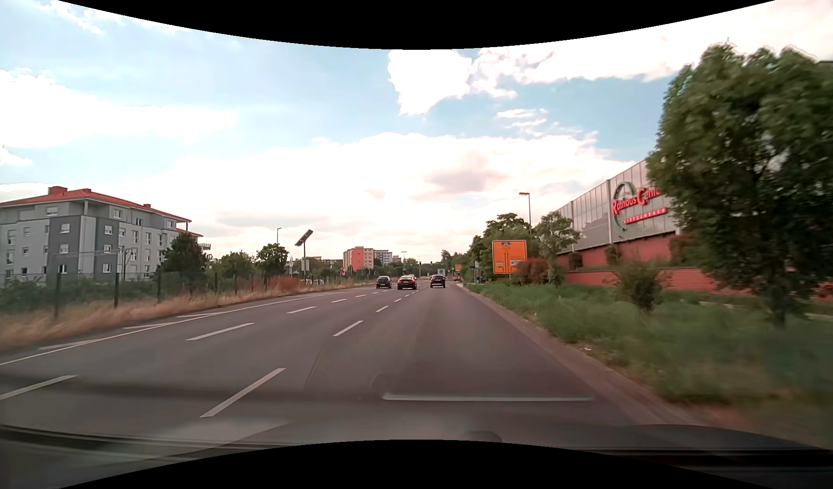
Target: Follow the waypoints while adhering to traffic rules and regulations
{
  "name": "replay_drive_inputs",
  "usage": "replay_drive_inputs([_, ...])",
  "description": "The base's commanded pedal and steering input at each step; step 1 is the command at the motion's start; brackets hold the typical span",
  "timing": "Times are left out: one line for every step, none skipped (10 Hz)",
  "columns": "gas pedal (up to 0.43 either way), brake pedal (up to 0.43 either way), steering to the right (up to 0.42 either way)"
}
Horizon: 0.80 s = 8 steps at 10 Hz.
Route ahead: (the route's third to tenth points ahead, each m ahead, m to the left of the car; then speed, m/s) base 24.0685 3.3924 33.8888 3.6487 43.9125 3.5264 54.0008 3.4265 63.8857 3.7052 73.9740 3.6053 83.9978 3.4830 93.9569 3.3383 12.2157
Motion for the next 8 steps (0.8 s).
replay_drive_inputs([0.067, 0.0, -0.005])
replay_drive_inputs([0.067, 0.0, -0.005])
replay_drive_inputs([0.067, 0.0, -0.005])
replay_drive_inputs([0.067, 0.0, -0.005])
replay_drive_inputs([0.067, 0.0, -0.005])
replay_drive_inputs([0.067, 0.0, -0.005])
replay_drive_inputs([0.067, 0.0, -0.005])
replay_drive_inputs([0.067, 0.0, -0.004])
